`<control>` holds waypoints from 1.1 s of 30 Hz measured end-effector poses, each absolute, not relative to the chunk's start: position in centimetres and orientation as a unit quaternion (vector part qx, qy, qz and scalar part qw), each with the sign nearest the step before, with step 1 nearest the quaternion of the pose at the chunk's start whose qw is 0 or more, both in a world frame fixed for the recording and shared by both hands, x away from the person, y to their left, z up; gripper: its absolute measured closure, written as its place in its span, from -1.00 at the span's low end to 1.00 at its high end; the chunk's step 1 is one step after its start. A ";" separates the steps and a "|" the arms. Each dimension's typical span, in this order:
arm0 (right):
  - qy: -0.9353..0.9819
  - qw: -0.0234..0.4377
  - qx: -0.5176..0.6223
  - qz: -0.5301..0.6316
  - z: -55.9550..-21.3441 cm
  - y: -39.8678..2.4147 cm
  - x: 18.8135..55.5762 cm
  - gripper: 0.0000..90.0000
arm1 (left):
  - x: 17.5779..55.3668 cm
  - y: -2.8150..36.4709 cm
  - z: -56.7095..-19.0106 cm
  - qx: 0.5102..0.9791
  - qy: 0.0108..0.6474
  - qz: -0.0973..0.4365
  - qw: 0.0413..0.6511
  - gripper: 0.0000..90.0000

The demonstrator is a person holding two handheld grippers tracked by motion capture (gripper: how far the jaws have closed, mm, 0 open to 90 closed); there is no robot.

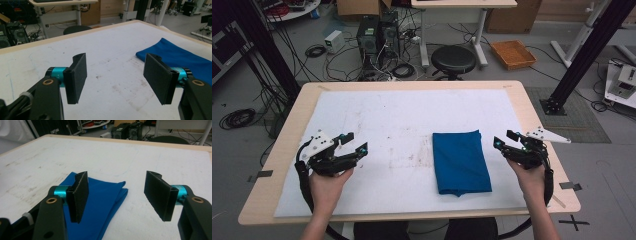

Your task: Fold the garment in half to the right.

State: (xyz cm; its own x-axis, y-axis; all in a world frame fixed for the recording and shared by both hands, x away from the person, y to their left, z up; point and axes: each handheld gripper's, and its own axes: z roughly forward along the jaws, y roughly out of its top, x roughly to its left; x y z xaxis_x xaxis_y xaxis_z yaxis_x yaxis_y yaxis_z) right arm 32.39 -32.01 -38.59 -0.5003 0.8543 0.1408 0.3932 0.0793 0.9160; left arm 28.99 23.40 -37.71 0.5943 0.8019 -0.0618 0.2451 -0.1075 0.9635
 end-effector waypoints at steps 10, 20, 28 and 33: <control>0.699 0.237 0.448 0.504 -38.9 -33.4 32.6 -0.19 | 28.7 25.0 -38.2 0.703 0.377 0.268 0.540 -0.21; 0.709 0.242 0.440 0.495 -38.7 -33.0 32.4 -0.19 | 28.9 25.0 -38.5 0.705 0.376 0.266 0.539 -0.23; 0.712 0.238 0.439 0.493 -38.9 -33.1 32.6 -0.19 | 29.0 24.9 -38.7 0.707 0.377 0.263 0.537 -0.23; 0.713 0.235 0.440 0.492 -38.9 -33.2 32.7 -0.19 | 29.1 24.8 -39.0 0.711 0.377 0.261 0.534 -0.23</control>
State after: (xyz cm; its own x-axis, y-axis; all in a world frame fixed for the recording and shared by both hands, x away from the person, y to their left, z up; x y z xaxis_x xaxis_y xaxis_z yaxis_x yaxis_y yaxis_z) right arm 32.68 -33.16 -38.89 -0.5014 0.8597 0.0976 0.3967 0.1281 0.9090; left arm 29.12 24.76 -38.96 0.5791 0.8146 -0.0324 0.2584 -0.1457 0.9550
